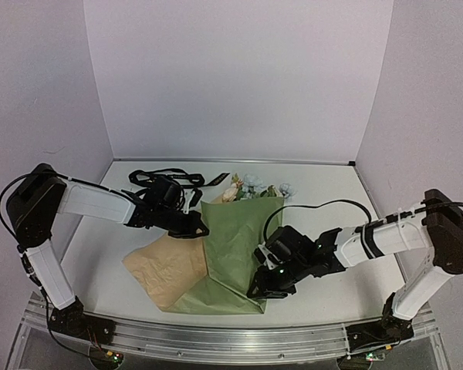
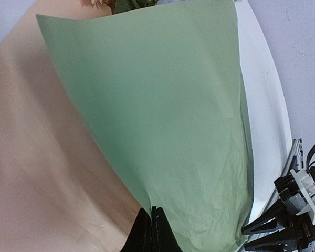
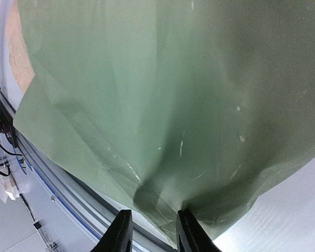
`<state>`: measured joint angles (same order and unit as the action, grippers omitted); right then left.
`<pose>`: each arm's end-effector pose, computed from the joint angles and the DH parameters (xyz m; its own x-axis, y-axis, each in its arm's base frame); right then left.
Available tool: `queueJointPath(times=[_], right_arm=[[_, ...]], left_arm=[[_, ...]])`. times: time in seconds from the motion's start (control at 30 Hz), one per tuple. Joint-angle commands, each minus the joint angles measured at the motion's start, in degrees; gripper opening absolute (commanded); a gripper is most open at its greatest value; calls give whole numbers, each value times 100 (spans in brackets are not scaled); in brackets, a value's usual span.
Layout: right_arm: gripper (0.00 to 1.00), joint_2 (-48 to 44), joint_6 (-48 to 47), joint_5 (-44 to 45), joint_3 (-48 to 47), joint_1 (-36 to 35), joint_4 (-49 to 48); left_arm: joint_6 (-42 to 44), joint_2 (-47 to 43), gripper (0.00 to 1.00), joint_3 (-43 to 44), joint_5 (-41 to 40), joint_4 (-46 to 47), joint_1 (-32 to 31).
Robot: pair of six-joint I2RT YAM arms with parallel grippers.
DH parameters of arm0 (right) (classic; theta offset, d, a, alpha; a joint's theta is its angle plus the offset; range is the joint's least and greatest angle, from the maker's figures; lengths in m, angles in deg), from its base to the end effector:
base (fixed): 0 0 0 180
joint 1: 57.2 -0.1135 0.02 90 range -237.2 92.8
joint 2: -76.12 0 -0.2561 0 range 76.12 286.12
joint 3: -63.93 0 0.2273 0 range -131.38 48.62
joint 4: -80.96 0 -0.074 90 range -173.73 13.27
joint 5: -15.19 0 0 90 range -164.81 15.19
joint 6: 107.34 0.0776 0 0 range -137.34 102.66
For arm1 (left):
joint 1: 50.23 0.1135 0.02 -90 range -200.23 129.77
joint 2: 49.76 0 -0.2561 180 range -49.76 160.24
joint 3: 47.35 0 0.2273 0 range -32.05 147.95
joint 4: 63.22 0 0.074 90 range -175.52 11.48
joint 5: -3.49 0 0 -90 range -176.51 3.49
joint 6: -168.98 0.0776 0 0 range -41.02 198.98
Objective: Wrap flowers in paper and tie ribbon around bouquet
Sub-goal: Press the fold line on the 2/3-folded wrapping paper.
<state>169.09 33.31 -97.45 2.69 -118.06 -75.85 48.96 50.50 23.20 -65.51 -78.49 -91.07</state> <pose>0.1250 0.2856 0.1305 -0.9593 -0.2551 -0.1208 -0.2713 0.7152 0.6442 0.2592 -0.2608 0.1493 -0.8644 0.1298 -0.4857 0.4271 0.6993 -0.5732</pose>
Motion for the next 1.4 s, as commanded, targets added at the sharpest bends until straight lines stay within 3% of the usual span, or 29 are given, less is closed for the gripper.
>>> queueJointPath(times=[0.0, 0.53, 0.63, 0.8, 0.93, 1.1, 1.2, 1.37], right_arm=[[30, 111, 214, 229, 228, -63, -485], [32, -26, 336, 292, 689, -99, -688], [32, -28, 389, 278, 597, -97, -655], [31, 173, 541, 182, 472, -95, -652], [31, 203, 575, 168, 434, -96, -640], [31, 221, 643, 172, 401, -95, -655], [31, 194, 681, 196, 421, -101, -651], [31, 74, 729, 256, 436, -84, -639]], left_arm=[[28, 124, 0, 44, -245, 32, 42], [277, 275, 1, 476, -129, -358, 143], [457, -105, 13, 592, -192, -643, 83], [561, -798, 34, 683, -1083, -1340, -434], [432, -934, 37, 745, -1626, -1667, -1078], [148, -597, 27, 546, -1244, -1066, -1635], [-42, -284, 14, 338, -893, -569, -1716], [-222, 75, 2, 36, -487, -66, -1778]])
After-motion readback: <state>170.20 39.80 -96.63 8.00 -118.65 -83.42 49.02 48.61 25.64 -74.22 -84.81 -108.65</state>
